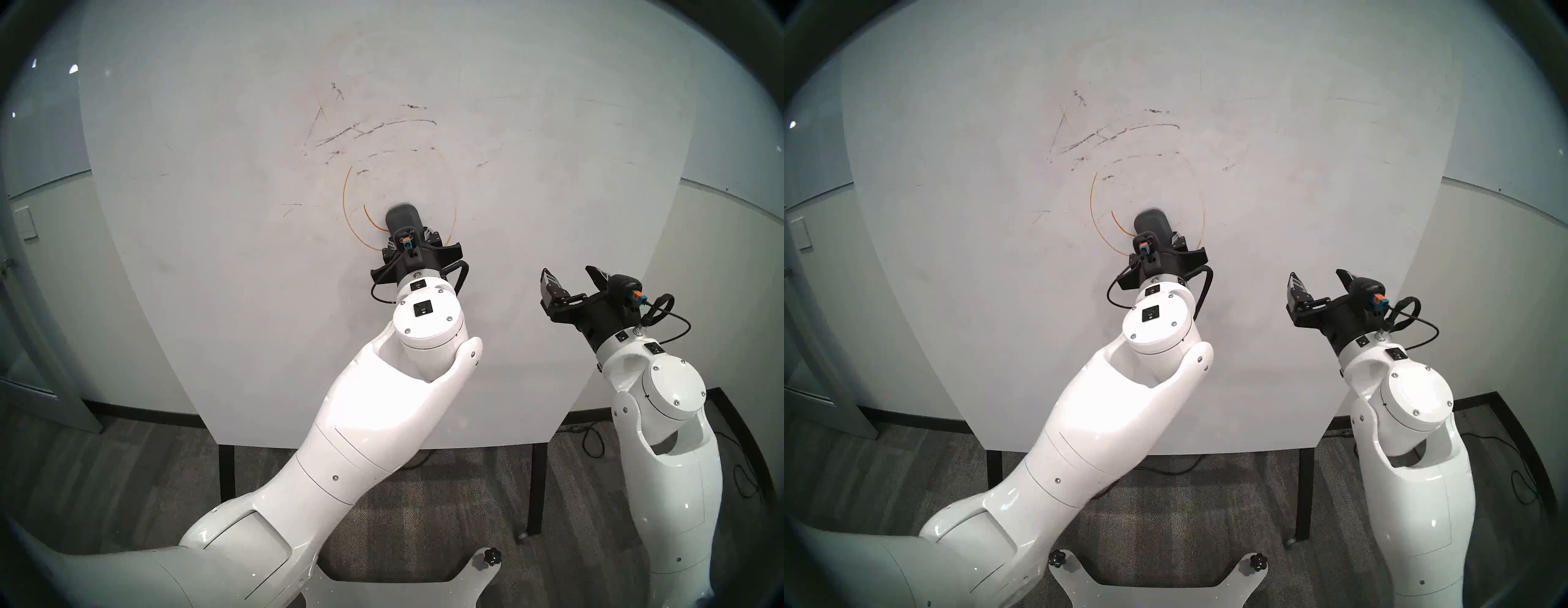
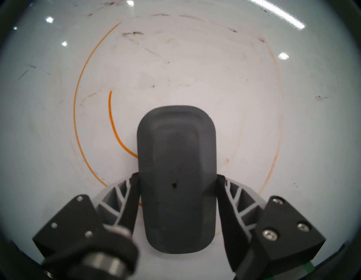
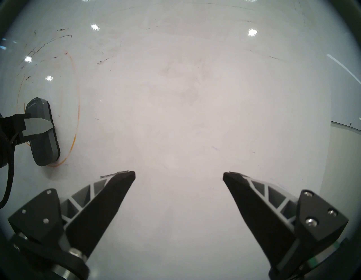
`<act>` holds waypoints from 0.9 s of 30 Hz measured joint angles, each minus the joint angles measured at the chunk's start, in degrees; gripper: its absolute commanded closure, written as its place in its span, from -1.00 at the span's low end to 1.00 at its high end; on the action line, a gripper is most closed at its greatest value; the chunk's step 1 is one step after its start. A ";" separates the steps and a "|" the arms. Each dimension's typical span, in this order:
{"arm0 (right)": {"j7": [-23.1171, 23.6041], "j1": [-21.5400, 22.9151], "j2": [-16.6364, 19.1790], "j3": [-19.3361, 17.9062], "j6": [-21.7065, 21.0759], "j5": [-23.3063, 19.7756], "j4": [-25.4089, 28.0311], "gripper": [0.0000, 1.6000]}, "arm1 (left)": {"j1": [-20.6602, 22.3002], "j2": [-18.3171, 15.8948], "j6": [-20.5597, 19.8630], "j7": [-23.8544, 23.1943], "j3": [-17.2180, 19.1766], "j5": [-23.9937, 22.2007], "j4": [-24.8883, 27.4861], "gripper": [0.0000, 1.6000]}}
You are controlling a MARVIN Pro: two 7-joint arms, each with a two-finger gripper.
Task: Erase all marks on the whiteboard with the eraser
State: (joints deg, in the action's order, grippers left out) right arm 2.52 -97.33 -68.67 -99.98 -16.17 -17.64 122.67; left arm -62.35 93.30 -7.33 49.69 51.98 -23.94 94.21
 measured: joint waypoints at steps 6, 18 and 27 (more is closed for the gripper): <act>0.00 0.00 0.00 0.00 0.00 0.00 0.00 -1.00 | -0.41 -1.90 -0.56 -0.75 0.49 0.04 1.32 1.00; -0.01 0.00 0.00 0.00 0.00 0.00 0.00 -1.00 | -0.82 -4.24 -0.74 -2.73 1.37 -0.13 2.71 1.00; -0.01 0.00 0.00 0.00 0.00 -0.01 0.00 -1.00 | -0.90 -5.35 -1.74 -2.34 2.25 -0.21 4.01 1.00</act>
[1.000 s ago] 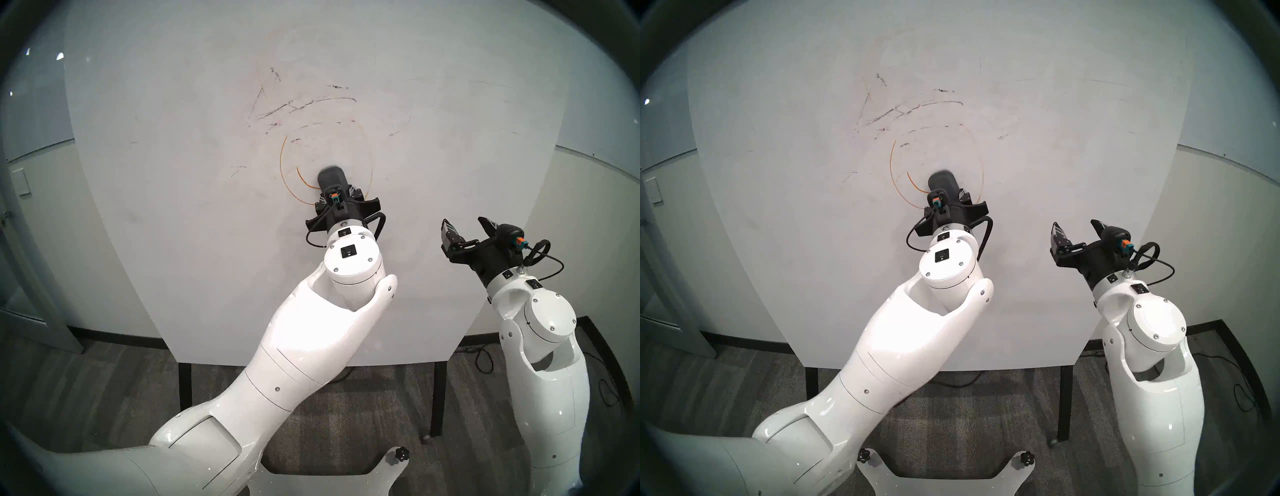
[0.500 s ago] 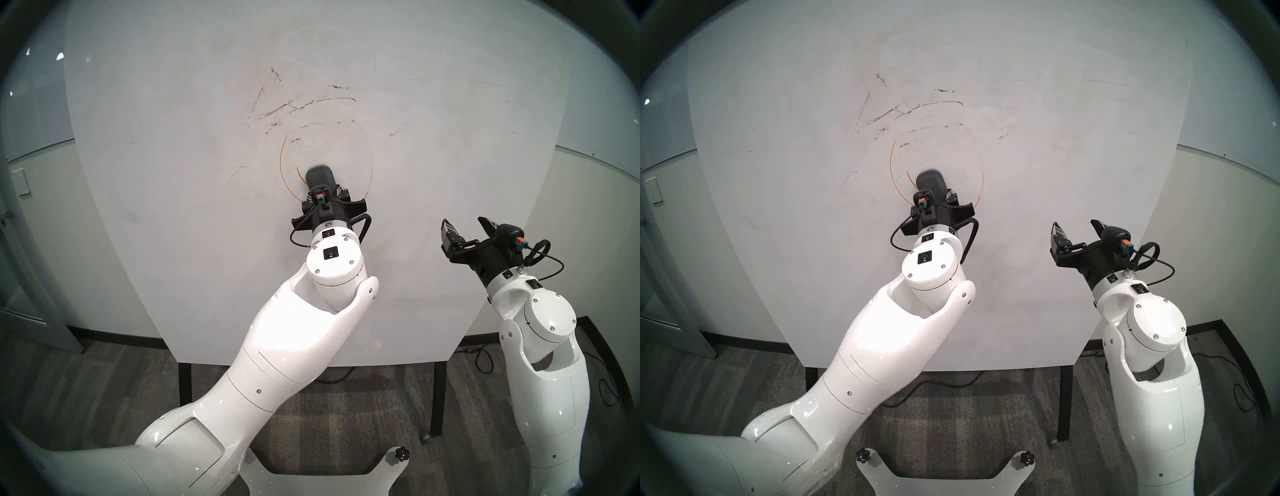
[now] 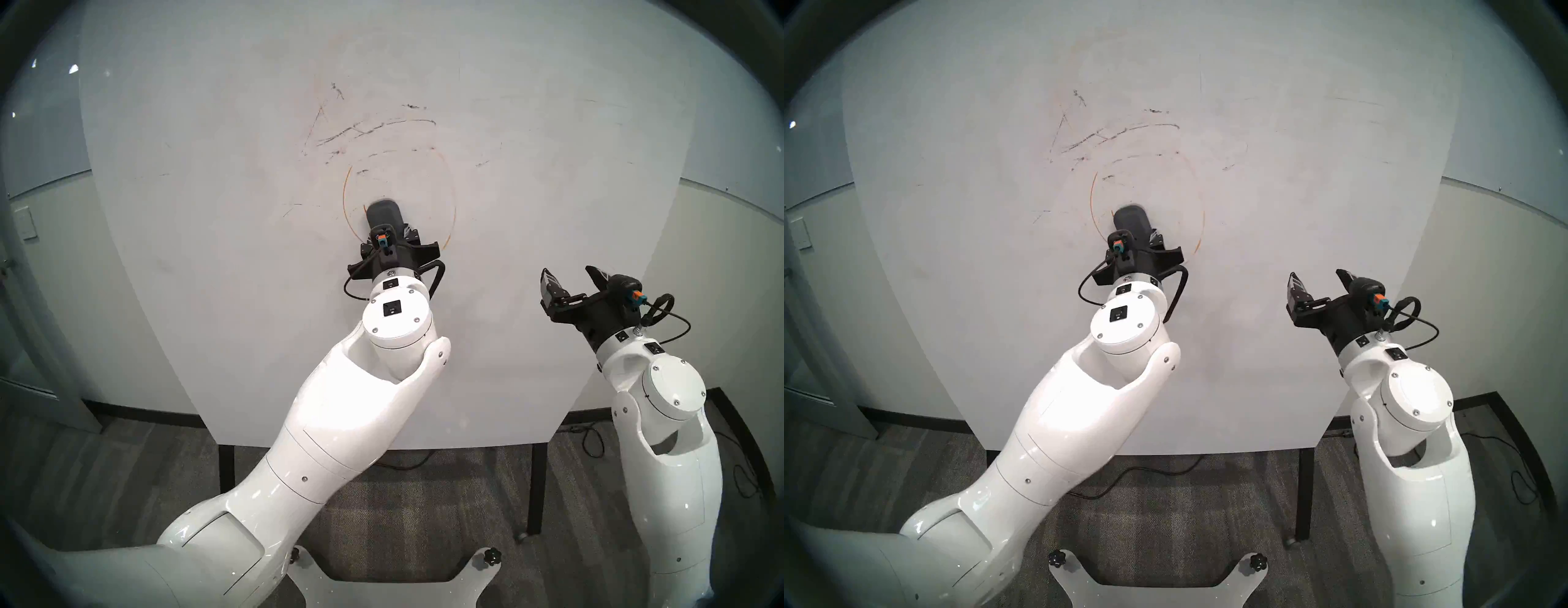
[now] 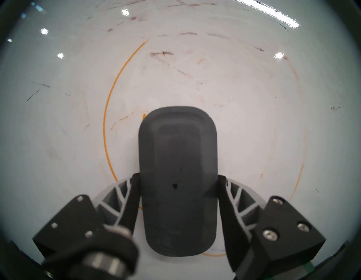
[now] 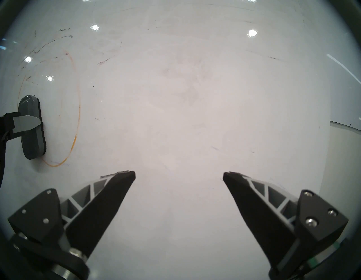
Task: Erase all marks on the whiteboard with the eraser
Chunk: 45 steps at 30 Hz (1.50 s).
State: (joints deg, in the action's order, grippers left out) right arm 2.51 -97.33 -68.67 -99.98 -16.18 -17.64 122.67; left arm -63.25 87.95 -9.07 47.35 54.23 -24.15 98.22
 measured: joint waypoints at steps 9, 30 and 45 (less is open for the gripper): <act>0.00 0.00 0.00 0.00 0.00 0.00 0.00 -1.00 | -0.04 -1.42 -0.95 0.35 1.17 0.04 1.33 1.00; 0.00 0.00 0.00 0.00 0.00 -0.01 0.00 -1.00 | 0.03 -4.78 -2.40 -1.78 2.51 -0.23 2.93 1.00; 0.00 0.01 0.00 0.00 -0.01 -0.01 0.00 -1.00 | 0.25 -6.85 -3.95 -3.01 2.92 -0.20 4.06 1.00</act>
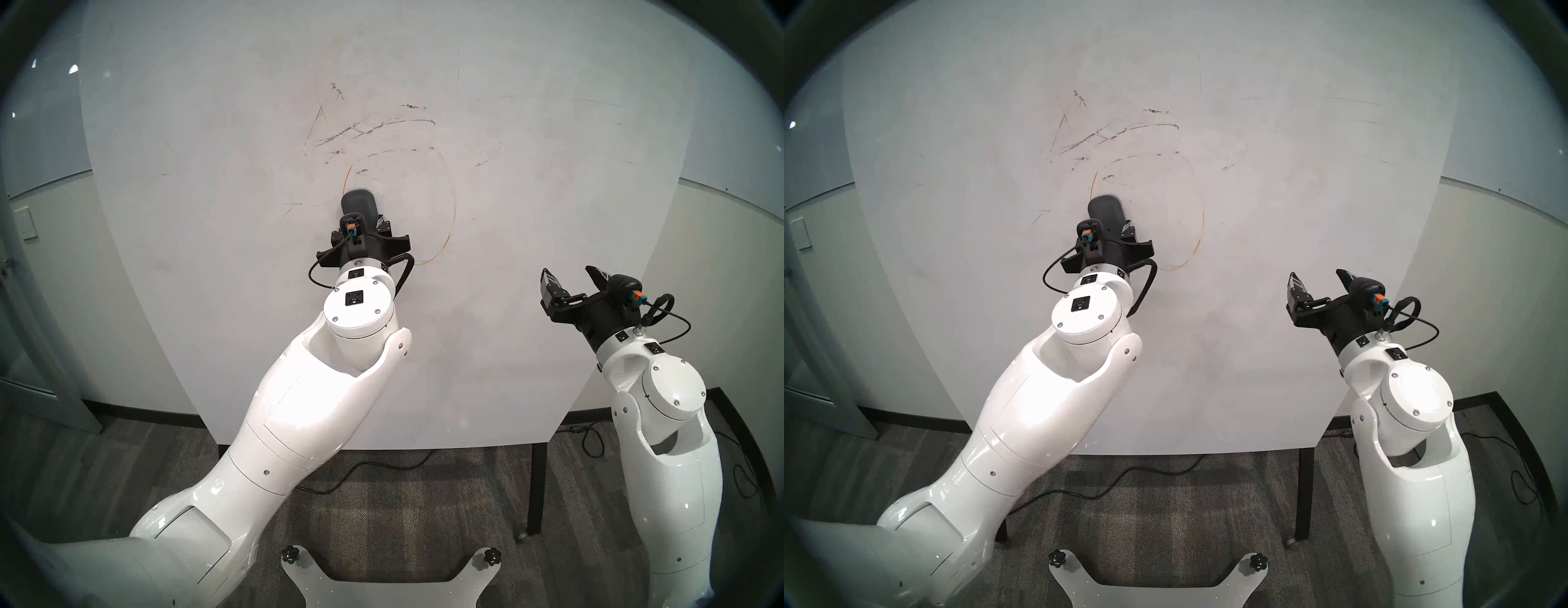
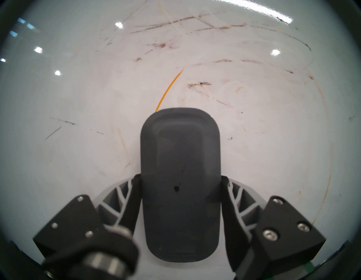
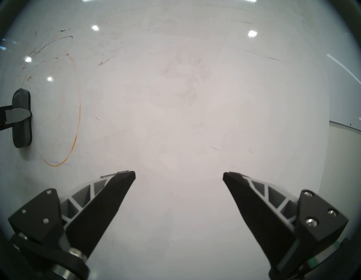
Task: Erase all marks on the whiteboard with the eraser
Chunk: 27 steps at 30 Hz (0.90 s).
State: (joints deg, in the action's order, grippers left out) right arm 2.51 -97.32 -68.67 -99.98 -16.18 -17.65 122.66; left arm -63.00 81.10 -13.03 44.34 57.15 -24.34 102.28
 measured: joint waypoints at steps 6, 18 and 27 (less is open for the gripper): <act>0.00 0.00 0.00 0.00 0.00 0.00 0.00 -1.00 | 0.19 -0.55 -0.68 -0.20 0.09 0.00 0.33 1.00; 0.00 0.00 0.00 0.00 0.00 0.00 0.00 -1.00 | 0.81 -1.28 -2.33 -0.49 0.08 -0.01 0.67 1.00; 0.00 0.00 0.00 0.00 -0.02 0.00 -0.02 -1.00 | 1.09 -1.61 -3.61 -0.75 0.33 0.09 1.29 1.00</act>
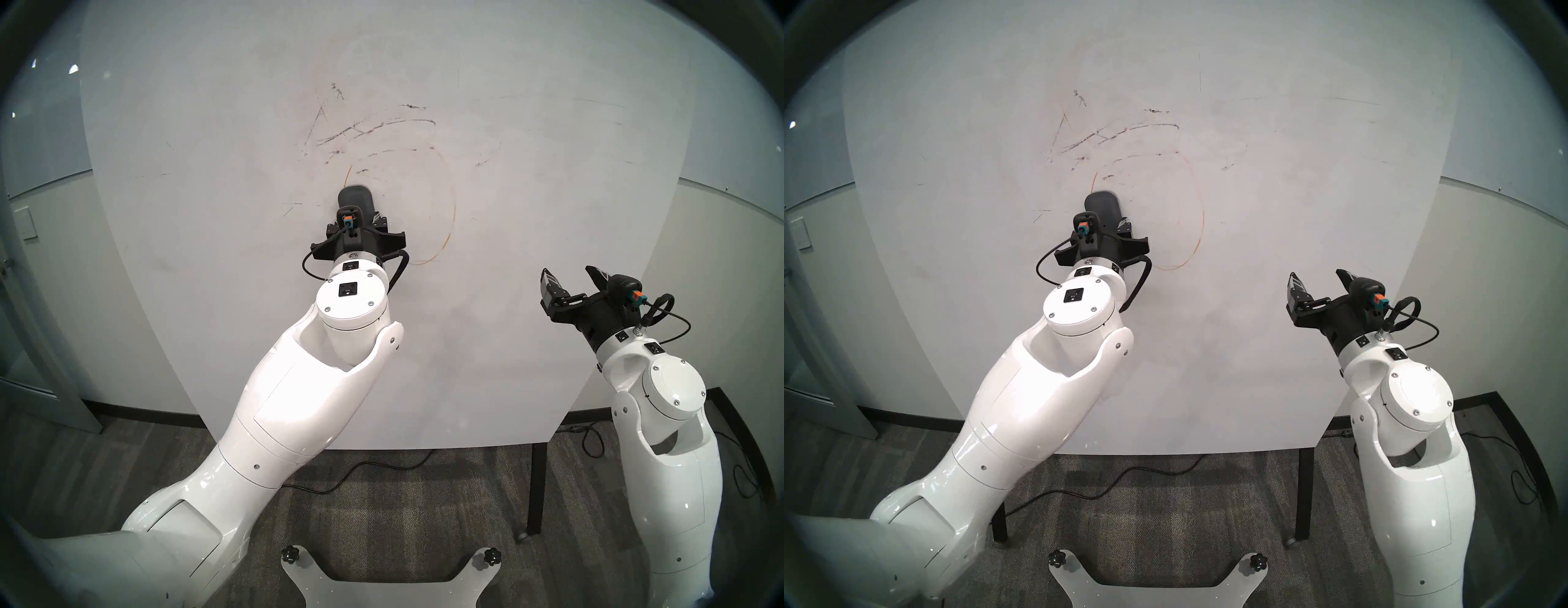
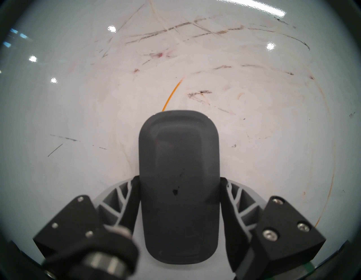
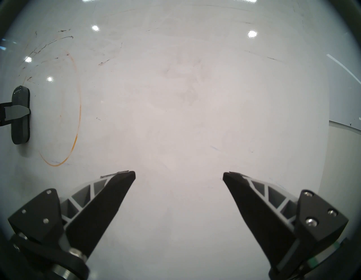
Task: Erase all marks on the whiteboard with the eraser
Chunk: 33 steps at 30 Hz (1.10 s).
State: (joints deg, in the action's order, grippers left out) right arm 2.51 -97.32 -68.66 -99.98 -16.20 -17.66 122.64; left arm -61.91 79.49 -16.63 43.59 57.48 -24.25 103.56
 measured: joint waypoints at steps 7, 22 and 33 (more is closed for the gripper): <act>0.00 0.00 0.00 0.00 0.00 0.00 0.00 -1.00 | 0.27 -0.07 -0.96 -0.38 0.57 0.12 0.46 1.00; 0.00 0.00 0.00 0.00 0.00 0.00 -0.01 -1.00 | 1.06 0.23 -3.03 -1.66 2.55 1.41 1.70 1.00; 0.00 0.00 0.00 0.00 0.00 0.00 -0.01 -1.00 | 1.79 1.53 -4.27 -2.60 3.78 3.35 1.87 1.00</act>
State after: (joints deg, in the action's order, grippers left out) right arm 2.50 -97.32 -68.66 -99.98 -16.19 -17.66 122.63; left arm -60.12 81.02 -20.90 40.99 61.26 -20.91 105.43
